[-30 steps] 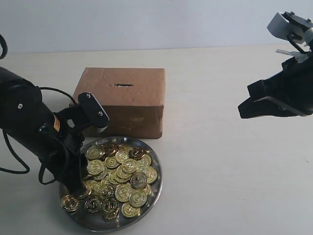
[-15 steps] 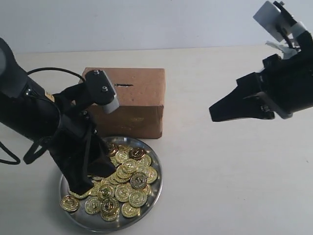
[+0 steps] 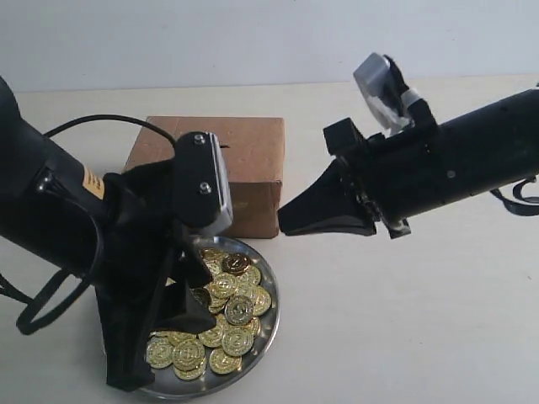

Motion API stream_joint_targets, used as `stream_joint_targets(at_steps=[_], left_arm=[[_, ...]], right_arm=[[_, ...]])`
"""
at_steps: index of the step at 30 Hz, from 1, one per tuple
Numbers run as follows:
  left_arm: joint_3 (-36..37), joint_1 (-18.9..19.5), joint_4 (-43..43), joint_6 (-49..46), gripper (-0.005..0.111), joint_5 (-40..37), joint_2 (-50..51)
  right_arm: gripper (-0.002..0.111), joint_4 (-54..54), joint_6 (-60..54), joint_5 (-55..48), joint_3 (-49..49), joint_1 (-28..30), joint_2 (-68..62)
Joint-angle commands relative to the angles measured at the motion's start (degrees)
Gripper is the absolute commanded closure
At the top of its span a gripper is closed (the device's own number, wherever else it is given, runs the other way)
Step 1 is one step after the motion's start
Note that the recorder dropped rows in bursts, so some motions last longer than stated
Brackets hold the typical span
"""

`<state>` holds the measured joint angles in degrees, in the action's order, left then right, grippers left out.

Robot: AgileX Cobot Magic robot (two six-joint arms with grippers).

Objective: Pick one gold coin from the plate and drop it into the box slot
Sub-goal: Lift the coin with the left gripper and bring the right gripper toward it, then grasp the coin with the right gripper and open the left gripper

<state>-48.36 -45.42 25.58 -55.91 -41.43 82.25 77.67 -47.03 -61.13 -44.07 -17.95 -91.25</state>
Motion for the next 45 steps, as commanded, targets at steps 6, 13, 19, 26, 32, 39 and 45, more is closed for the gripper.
stream_joint_targets(at_steps=[6,13,19,26,32,39,45], left_arm=[[-0.21,-6.0,-9.52,6.78,0.07,4.01,-0.58],[-0.21,-6.0,-14.88,12.46,0.07,7.82,-0.67],[-0.21,-5.9,-17.74,17.49,0.07,8.48,-0.67],[-0.21,-5.9,-16.84,17.49,0.07,10.07,-1.3],[-0.21,-5.9,-14.06,17.37,0.07,11.79,-3.18],[-0.21,-6.0,-11.3,15.3,0.07,13.74,-3.32],[-0.21,-6.0,-9.68,13.83,0.07,14.55,-3.32]], right_arm=[[0.095,1.11,-2.32,-6.5,-0.32,-1.41,-4.75],[0.074,6.11,-3.94,0.26,-0.32,-7.4,-4.75],[0.07,7.5,-4.33,4.75,-0.32,-9.03,-4.75],[0.07,7.62,-5.25,5.78,-0.32,-9.03,-4.75],[0.07,7.73,-5.36,6.21,-0.32,-9.03,-4.75],[0.07,9.38,-5.9,5.95,-0.32,-9.03,-4.75],[0.07,9.76,-6.76,5.19,-0.32,-9.42,-4.75]])
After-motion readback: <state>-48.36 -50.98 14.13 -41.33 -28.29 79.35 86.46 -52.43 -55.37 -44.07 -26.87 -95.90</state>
